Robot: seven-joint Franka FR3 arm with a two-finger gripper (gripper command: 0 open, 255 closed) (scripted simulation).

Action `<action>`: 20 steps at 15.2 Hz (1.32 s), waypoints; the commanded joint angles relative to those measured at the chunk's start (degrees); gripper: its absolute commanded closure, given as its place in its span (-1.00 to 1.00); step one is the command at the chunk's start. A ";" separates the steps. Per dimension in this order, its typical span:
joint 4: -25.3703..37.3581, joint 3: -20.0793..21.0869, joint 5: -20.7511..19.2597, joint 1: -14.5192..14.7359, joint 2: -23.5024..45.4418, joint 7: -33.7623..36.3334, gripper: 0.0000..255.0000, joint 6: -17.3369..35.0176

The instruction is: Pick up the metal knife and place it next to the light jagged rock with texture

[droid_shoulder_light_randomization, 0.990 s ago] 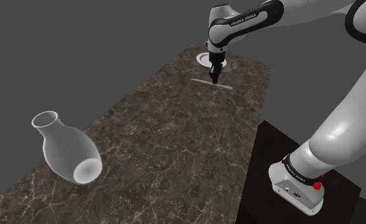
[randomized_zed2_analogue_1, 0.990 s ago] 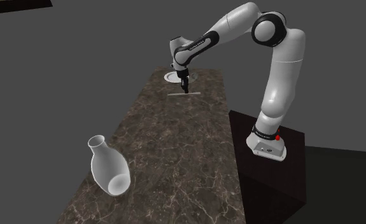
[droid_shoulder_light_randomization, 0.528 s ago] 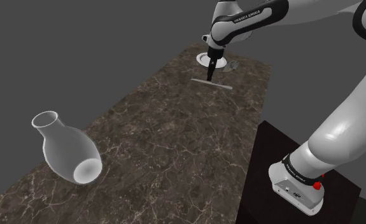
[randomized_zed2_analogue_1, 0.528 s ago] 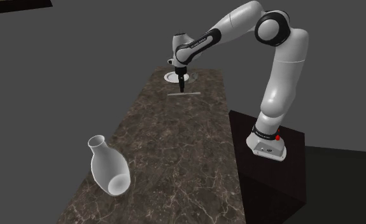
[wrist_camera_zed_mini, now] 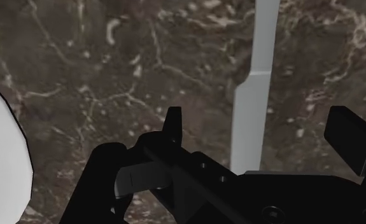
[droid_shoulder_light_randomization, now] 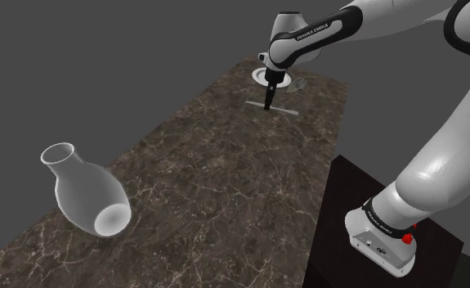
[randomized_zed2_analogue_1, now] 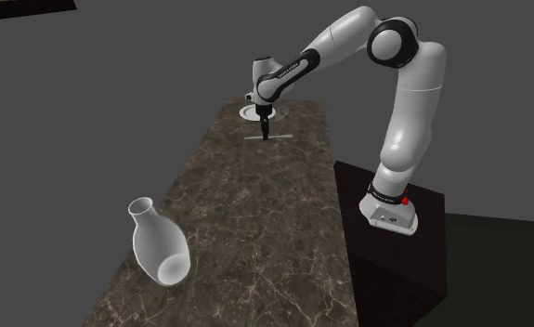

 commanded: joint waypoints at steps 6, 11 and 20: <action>-0.07 0.00 -0.02 0.00 0.08 0.01 1.00 0.16; -0.07 0.00 -0.02 0.00 0.08 0.01 1.00 0.16; 1.45 0.08 0.37 -0.09 -1.92 -0.20 1.00 -3.33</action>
